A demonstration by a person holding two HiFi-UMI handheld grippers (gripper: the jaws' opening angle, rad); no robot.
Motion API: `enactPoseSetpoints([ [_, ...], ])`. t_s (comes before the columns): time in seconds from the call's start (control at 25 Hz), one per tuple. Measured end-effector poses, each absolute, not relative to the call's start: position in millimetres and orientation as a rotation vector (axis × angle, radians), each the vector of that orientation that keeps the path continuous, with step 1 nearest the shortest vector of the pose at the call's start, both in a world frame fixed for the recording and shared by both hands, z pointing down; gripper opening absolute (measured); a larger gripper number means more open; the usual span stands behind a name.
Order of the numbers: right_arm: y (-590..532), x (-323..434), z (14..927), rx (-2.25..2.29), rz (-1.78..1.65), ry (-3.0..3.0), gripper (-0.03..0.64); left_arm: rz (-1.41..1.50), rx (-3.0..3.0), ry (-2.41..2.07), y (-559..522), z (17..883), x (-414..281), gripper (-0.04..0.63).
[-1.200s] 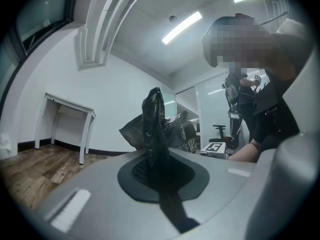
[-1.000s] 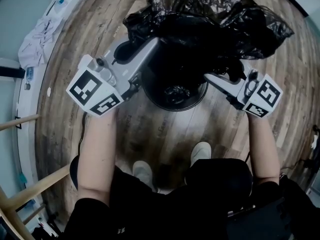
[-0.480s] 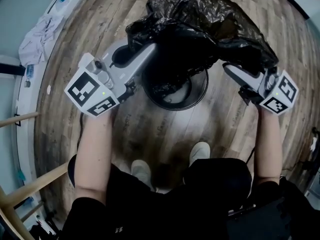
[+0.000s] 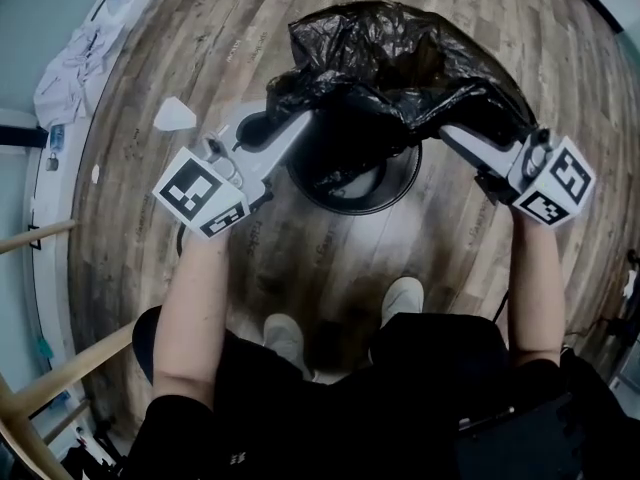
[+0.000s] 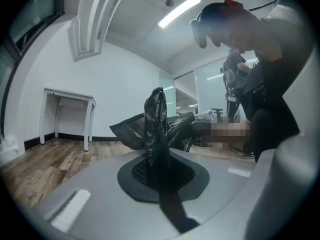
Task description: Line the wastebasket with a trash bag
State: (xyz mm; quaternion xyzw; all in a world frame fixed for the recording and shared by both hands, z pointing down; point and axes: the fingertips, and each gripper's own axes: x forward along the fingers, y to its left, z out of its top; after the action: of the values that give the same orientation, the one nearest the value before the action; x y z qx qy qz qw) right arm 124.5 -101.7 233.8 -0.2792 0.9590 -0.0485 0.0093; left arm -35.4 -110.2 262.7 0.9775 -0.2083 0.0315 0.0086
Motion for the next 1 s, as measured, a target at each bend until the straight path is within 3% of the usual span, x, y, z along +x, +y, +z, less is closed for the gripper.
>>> enactPoseSetpoints([
  [0.4,-104,115,258,-0.751,-0.197,3.069,0.353,0.189,3.036,-0.665,-104,294,-39,0.009],
  [0.56,-96,99,273,-0.748,-0.211,3.074,0.353,0.265,3.026,-0.679,-93,319,-57,0.080],
  [0.8,-98,92,286,-0.755,-0.213,3.093,0.353,0.316,2.992,-0.692,-88,338,-64,0.121],
  [1.0,-102,100,282,-0.749,-0.228,3.093,0.353,0.302,2.984,-0.639,-83,324,-64,0.235],
])
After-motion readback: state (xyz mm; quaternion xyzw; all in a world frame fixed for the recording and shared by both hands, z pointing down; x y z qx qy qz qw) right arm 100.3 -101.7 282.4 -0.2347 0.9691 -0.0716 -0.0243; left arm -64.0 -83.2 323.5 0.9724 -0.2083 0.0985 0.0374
